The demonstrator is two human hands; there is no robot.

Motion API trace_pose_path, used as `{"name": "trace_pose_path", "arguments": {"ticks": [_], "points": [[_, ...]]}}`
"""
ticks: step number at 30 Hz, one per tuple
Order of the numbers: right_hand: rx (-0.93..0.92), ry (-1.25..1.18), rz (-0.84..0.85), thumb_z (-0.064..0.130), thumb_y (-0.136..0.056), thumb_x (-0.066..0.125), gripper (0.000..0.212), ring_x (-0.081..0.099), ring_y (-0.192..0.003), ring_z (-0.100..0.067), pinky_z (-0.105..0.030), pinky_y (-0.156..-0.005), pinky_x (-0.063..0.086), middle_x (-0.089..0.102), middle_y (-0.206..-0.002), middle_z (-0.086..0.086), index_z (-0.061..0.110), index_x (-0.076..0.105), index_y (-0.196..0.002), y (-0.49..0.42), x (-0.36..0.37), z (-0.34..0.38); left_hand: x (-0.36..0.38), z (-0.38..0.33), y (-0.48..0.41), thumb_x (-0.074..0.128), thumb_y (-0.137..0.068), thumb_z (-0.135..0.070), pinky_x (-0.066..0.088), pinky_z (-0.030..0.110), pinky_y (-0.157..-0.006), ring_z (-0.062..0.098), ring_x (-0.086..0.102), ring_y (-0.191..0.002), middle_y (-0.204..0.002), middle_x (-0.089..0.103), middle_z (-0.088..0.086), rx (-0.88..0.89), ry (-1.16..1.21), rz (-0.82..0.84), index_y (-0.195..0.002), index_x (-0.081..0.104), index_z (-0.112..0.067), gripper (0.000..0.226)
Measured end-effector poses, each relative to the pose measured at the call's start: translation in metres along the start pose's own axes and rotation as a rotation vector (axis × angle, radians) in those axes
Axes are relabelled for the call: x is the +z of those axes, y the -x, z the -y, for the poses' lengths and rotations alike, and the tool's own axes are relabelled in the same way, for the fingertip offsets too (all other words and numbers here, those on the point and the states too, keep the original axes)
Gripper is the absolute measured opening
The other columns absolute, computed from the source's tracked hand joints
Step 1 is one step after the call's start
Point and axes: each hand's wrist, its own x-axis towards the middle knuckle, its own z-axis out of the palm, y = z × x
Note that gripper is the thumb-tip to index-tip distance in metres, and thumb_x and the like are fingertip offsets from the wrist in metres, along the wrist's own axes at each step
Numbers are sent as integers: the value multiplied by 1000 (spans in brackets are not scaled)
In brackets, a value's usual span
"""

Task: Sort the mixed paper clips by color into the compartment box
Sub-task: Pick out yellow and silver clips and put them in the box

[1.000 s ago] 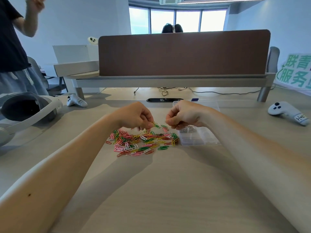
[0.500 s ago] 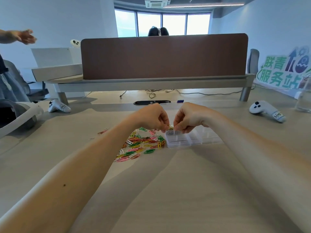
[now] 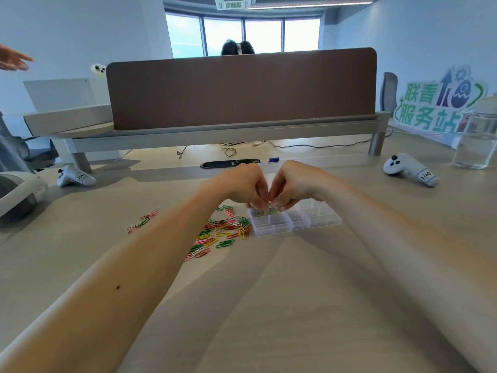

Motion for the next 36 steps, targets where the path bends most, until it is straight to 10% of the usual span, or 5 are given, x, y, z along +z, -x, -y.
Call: {"name": "trace_pose_path", "arguments": {"ticks": [6,19,36], "points": [[-14,-14,-14,-14,-77,70,17,73,-75,-27,-35,-78,60,71,-75,-14,1,71,-85,-1,-1,-3,-1,2,2,71,-82,-8,53,27,-87,12,68,-86,-92,74,0,4,23,-30,-102,74,-13,21],[-87,348,-36,18,-79,78,11,63,-75,-11,-19,-56,44,71,-83,1,17,76,-89,-7,4,-1,0,7,9,75,-78,-4,58,21,-68,9,71,-73,-84,73,-1,-6,152,-50,-95,72,-11,18],[-12,781,126,24,-78,79,25,65,-87,-25,-35,-80,56,70,-95,-5,11,72,-97,-19,17,19,8,12,14,71,-84,-10,57,21,-72,5,70,-63,-91,72,-1,-107,115,58,-100,74,-10,16]]}}
